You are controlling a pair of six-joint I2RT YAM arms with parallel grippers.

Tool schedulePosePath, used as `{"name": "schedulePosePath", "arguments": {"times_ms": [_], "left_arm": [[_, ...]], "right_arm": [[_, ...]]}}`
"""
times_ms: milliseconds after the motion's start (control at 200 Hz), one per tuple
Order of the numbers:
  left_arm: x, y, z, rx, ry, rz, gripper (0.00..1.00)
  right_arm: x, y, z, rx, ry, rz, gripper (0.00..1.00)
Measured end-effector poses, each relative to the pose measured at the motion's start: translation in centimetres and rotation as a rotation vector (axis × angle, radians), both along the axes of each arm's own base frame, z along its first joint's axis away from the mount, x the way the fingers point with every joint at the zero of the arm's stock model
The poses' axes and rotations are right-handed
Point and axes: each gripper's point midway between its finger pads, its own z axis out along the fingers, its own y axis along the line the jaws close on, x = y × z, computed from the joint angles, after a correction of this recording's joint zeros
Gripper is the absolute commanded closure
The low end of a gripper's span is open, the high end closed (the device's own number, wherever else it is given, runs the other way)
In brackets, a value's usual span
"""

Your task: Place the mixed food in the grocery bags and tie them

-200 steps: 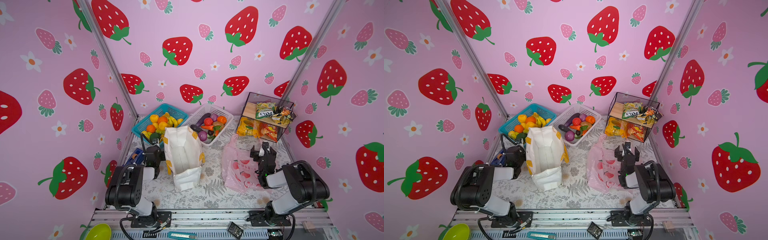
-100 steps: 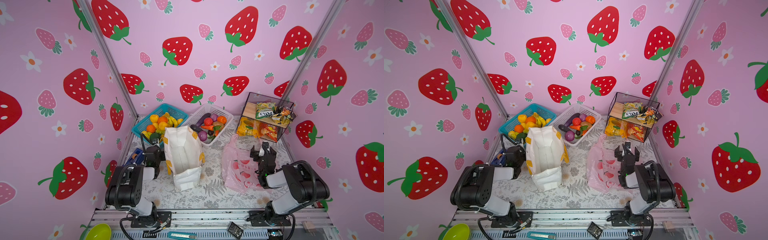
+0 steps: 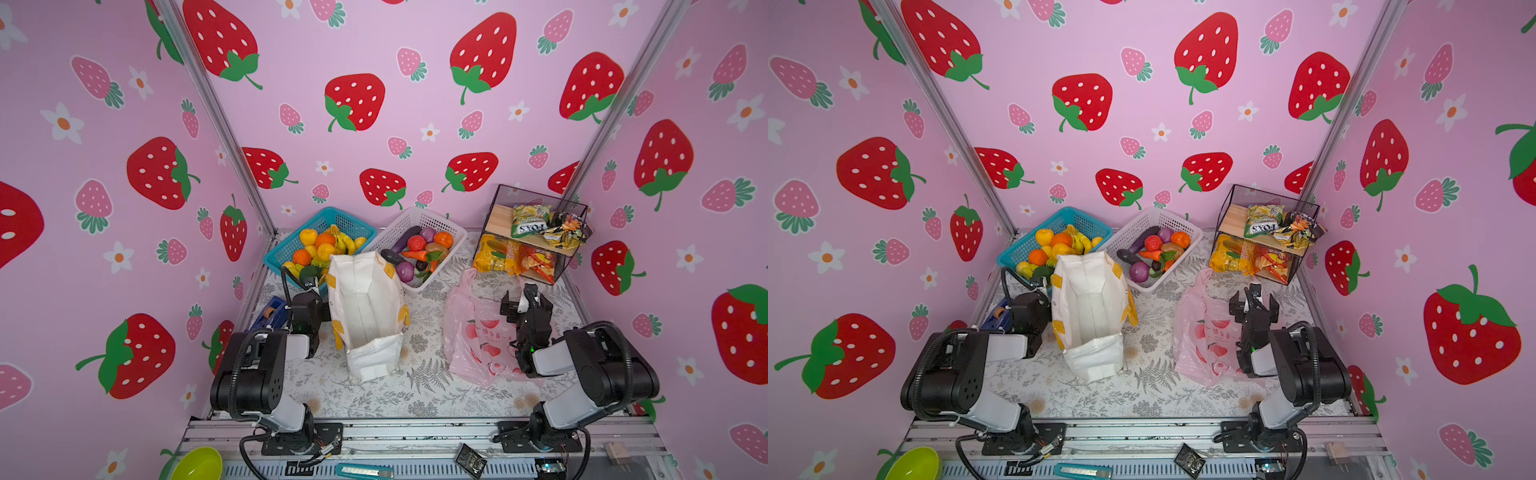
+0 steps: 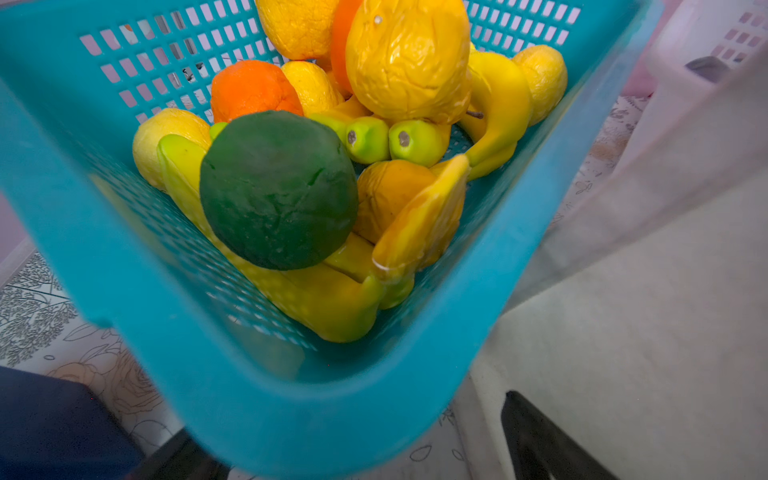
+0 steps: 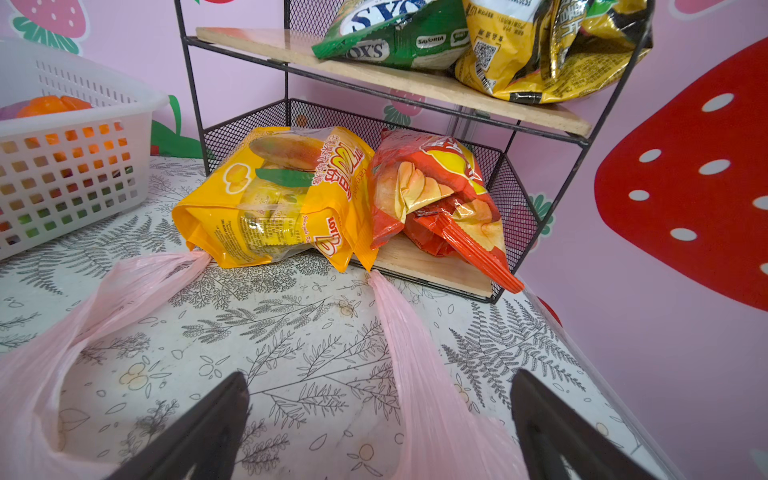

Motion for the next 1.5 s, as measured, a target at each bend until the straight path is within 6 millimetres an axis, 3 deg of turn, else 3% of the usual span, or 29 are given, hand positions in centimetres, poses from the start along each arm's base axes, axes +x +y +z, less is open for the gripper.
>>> {"name": "schedulePosePath", "arguments": {"times_ms": [135, 230, 445, 550, 650, 765, 910, 990, 1086, 1211, 1301, 1421, 1501], "left_arm": [[-0.4, 0.6, 0.4, 0.007, 0.009, 0.034, 0.01], [-1.1, 1.9, 3.0, 0.014, -0.026, 0.118, 0.00], [-3.8, 5.5, 10.4, -0.106, -0.174, 0.408, 0.01], [-5.1, 5.4, 12.2, -0.240, -0.225, 0.451, 0.03], [-6.2, 4.6, 12.9, -0.361, -0.225, 0.454, 0.04], [-7.3, 2.9, 14.8, -0.492, -0.209, 0.404, 0.07], [-8.5, -0.4, 18.7, -0.598, -0.159, 0.265, 0.14], [-9.1, -2.9, 19.5, -0.607, -0.055, 0.164, 0.16], [-9.5, -5.6, 19.1, -0.571, 0.096, 0.066, 0.22], [-10.3, -7.8, 16.3, -0.483, 0.284, 0.003, 0.42], [-11.0, -9.6, 14.6, -0.470, 0.381, -0.066, 0.68], [-10.8, -12.4, 14.5, -0.554, 0.422, -0.155, 1.00], [-10.4, -14.7, 15.4, -0.632, 0.397, -0.246, 1.00]], "right_arm": [[0.0, -0.1, 0.2, -0.001, -0.007, -0.009, 0.00], [-0.5, -0.5, 1.4, 0.002, -0.031, -0.041, 0.00], [-2.0, -2.4, 8.9, 0.181, -0.191, -0.168, 0.00], [-2.9, -2.5, 11.9, 0.321, -0.260, -0.167, 0.00], [-3.3, -1.4, 13.2, 0.401, -0.267, -0.116, 0.02], [-2.7, 1.9, 14.5, 0.451, -0.207, 0.014, 0.02], [-1.9, 9.9, 16.2, 0.437, -0.047, 0.273, 0.02], [-2.2, 14.3, 16.1, 0.399, 0.048, 0.393, 0.01], [-3.2, 17.6, 14.8, 0.352, 0.143, 0.492, 0.01], [-3.7, 18.4, 13.0, 0.314, 0.217, 0.517, 0.00], [-3.8, 18.5, 12.6, 0.309, 0.232, 0.521, 0.00], [-3.9, 18.7, 12.1, 0.310, 0.248, 0.531, 0.00], [-4.0, 18.7, 11.7, 0.311, 0.259, 0.532, 0.00]]}}
